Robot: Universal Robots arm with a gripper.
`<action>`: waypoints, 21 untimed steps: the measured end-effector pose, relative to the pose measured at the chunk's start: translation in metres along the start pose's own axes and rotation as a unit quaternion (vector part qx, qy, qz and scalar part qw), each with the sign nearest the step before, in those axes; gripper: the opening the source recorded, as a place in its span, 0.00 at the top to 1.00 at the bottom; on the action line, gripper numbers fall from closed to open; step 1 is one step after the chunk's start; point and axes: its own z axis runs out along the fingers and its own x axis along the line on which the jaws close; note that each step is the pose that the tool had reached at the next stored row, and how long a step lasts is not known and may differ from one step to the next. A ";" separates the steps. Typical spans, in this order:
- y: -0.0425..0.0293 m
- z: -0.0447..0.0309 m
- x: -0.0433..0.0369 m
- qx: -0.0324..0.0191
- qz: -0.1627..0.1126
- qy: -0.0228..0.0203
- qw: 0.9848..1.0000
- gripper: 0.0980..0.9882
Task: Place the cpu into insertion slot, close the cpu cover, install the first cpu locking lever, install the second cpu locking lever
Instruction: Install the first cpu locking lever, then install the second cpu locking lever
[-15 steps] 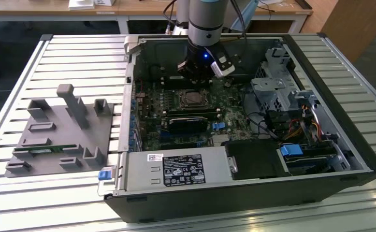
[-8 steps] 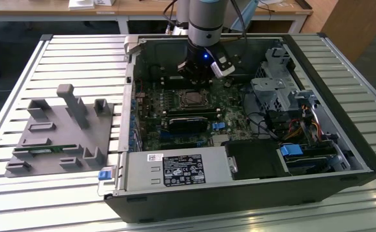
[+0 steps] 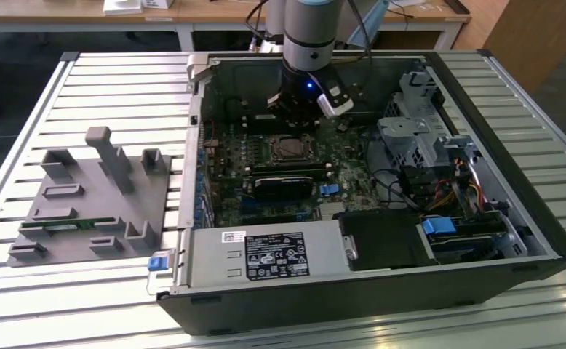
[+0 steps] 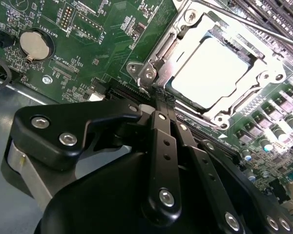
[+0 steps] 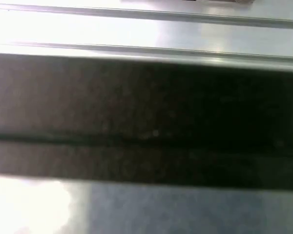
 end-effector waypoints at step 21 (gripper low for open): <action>-0.0043 -0.0096 0.0001 0.000 0.000 0.000 1.000 0.98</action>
